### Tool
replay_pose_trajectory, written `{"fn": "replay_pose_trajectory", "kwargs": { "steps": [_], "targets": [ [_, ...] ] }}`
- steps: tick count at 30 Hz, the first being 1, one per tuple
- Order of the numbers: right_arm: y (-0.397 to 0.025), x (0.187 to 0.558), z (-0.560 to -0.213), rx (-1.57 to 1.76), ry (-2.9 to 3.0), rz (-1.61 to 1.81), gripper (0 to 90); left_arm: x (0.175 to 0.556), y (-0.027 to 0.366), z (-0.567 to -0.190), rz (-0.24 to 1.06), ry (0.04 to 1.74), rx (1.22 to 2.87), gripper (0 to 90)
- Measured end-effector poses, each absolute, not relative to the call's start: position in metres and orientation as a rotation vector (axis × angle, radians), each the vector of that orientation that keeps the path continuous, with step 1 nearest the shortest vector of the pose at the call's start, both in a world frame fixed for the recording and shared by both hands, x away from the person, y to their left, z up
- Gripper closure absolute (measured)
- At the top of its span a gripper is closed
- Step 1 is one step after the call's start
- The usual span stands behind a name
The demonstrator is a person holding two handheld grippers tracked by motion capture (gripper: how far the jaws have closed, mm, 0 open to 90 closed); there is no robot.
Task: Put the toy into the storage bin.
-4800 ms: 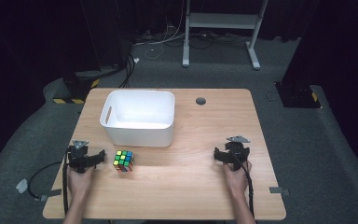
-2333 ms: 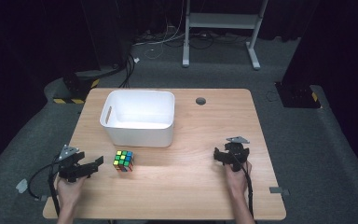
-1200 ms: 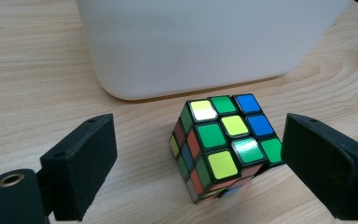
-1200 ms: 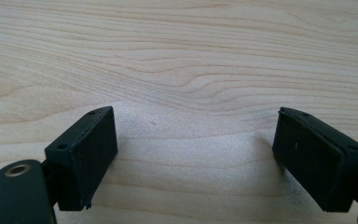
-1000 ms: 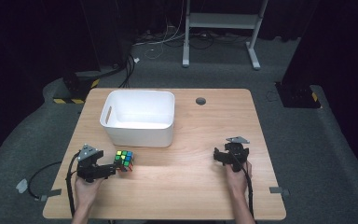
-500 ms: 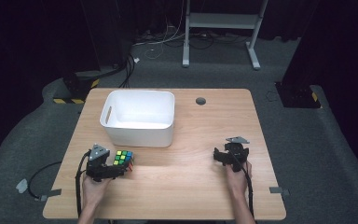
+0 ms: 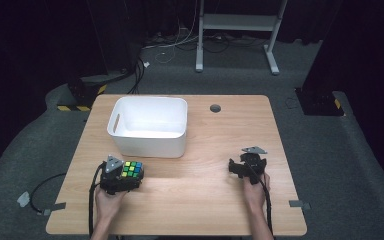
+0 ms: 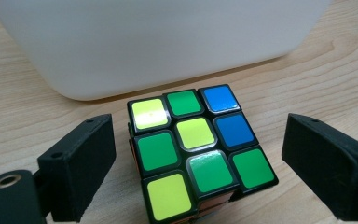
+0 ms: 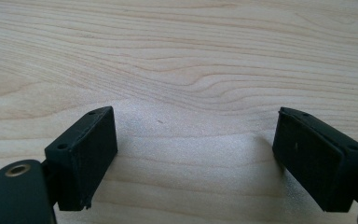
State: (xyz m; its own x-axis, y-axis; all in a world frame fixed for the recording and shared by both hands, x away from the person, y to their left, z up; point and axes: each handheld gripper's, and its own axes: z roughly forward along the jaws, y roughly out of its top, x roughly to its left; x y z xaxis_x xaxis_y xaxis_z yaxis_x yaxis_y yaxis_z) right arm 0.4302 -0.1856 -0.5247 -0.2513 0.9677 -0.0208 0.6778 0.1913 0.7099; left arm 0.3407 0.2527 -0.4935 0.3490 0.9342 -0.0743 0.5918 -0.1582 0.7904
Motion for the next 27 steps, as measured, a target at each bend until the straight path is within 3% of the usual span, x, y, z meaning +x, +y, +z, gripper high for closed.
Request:
{"fn": "replay_pose_trajectory", "kwargs": {
  "steps": [27],
  "targets": [
    [-0.185, 0.430, -0.525, 1.524, 2.016, 0.823, 13.8, 0.346, 0.239, -0.514, 0.658, 1.413, 1.856, 23.4]
  ]
}}
